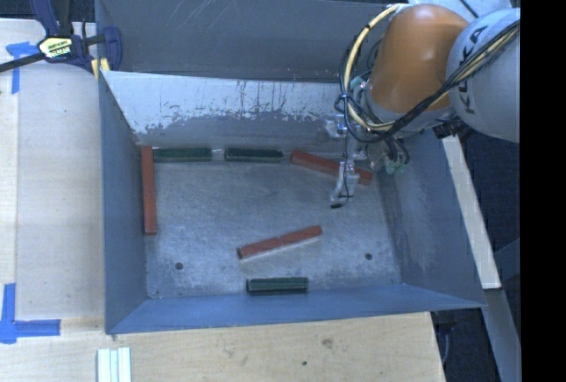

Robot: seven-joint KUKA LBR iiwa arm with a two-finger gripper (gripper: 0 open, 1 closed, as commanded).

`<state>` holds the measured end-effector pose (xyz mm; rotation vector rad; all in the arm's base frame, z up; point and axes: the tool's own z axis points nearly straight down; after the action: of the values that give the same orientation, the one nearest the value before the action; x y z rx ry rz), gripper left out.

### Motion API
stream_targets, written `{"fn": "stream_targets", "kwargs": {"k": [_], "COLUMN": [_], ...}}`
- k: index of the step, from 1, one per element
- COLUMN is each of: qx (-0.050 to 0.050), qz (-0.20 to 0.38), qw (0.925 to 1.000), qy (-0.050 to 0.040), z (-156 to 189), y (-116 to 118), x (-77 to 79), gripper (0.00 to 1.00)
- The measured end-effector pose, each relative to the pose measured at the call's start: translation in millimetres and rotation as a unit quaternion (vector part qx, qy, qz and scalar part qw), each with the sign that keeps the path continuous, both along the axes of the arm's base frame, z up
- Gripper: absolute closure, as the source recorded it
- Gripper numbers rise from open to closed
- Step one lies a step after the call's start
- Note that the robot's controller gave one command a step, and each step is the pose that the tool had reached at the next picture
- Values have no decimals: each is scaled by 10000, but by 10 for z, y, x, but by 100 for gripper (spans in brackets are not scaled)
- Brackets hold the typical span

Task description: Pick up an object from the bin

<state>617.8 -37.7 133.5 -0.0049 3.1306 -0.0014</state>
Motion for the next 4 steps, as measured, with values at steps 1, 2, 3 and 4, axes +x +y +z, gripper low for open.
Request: {"fn": "stream_targets", "kwargs": {"k": [1,2,3,4], "qx": [7,7,8,10], "qz": [-528,-529,-587,-638], "qw": [9986,9986,9983,9980], "qy": [24,24,50,41], "z": [-600,-600,-254,171], "y": [-273,-274,-208,-373], "x": [-57,-57,13,-161], "gripper": [100,100,100,100]}}
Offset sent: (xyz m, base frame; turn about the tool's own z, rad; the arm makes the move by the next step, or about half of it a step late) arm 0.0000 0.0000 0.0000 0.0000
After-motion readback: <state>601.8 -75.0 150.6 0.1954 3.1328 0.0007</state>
